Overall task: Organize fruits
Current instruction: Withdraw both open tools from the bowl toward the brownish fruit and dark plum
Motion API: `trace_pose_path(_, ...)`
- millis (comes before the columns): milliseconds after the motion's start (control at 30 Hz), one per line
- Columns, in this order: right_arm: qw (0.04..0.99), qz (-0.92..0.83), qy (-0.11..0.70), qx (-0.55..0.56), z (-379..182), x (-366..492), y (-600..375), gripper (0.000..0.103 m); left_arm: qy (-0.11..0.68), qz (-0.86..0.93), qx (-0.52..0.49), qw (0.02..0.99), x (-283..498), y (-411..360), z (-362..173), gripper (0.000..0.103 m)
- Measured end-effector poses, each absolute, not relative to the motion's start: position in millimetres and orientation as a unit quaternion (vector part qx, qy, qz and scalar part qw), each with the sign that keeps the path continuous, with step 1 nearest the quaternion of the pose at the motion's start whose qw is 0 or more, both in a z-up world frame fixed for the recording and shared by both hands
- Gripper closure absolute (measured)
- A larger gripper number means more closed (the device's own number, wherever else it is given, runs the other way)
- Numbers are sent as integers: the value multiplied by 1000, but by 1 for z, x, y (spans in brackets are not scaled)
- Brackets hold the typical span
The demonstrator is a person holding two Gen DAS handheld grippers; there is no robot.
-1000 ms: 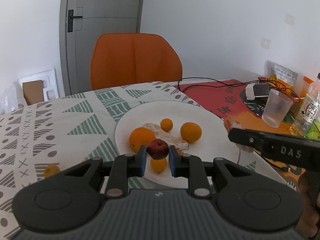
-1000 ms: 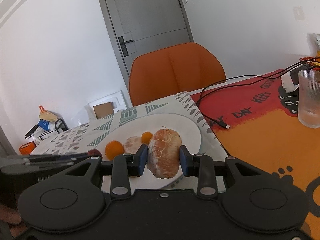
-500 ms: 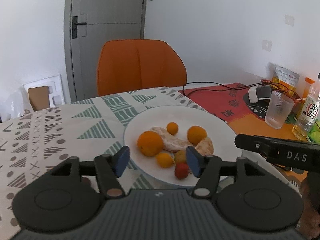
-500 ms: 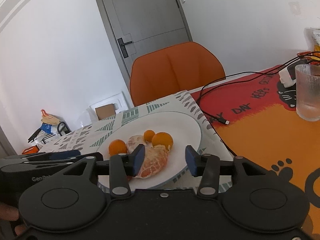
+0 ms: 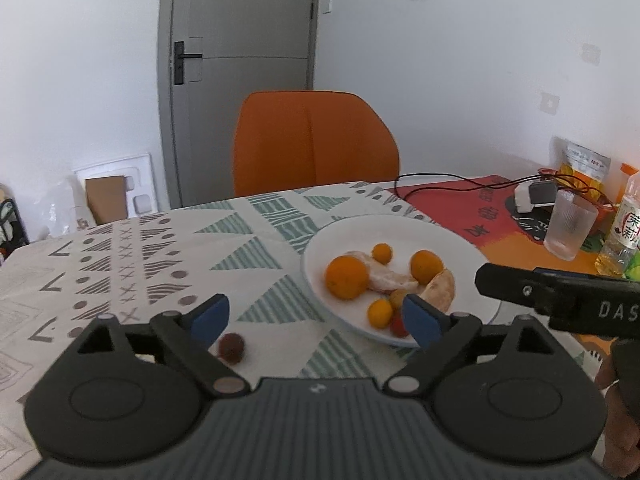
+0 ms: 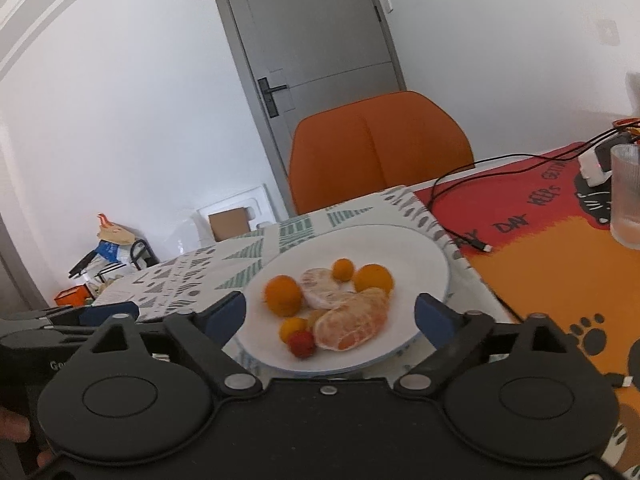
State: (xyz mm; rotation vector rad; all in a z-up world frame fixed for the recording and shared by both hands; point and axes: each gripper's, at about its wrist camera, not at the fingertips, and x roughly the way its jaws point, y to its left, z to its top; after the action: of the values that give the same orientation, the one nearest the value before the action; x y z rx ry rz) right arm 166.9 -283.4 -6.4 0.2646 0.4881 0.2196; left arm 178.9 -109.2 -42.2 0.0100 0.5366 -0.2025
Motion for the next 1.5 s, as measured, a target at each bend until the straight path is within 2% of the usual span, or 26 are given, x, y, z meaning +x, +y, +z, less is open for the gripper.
trace_pose_path(200,955,113,240,132,1,163,-269,0,259,-77,-8,963,167,-84,-37,9)
trace_pose_path(633,949,144,251,125,8,157,-241,0,250,-39,-27,967,144,-36,-26,9)
trace_pose_path(1133,942,189,264,91,10,153,-203,0,250,-12,-97,963,127,13,-28,11)
trace_pose_path(1267,939,205,265,75,9,153,-191,1,247,-3,-105,963,125,22,-30,18)
trace_pose_path(1300,939,208,265,75,10,153,-189,3,249,-2,-110,962,124,25,-31,19)
trace_pose_path(1367,937,214,266,71,9,154,-185,5,256,-3,-120,959,126,30,-34,30)
trace_pose_path(1500,936,219,270,61,6,159,-176,15,270,-5,-134,954,130,37,-41,38)
